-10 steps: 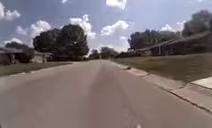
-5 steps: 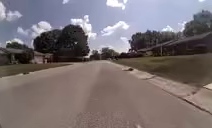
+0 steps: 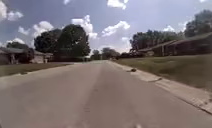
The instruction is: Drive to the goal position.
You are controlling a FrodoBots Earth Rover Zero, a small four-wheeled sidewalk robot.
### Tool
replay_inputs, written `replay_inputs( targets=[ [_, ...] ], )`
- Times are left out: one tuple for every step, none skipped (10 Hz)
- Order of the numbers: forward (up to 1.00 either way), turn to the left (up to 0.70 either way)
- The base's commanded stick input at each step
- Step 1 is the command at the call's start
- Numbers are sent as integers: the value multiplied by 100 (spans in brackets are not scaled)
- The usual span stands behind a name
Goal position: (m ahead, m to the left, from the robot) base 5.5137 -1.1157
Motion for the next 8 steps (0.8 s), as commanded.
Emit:
replay_inputs(
  targets=[
    [70, 0],
    [70, 0],
    [70, 0],
    [70, 0],
    [70, 0],
    [70, 0],
    [70, 0],
    [70, 0]
  ],
)
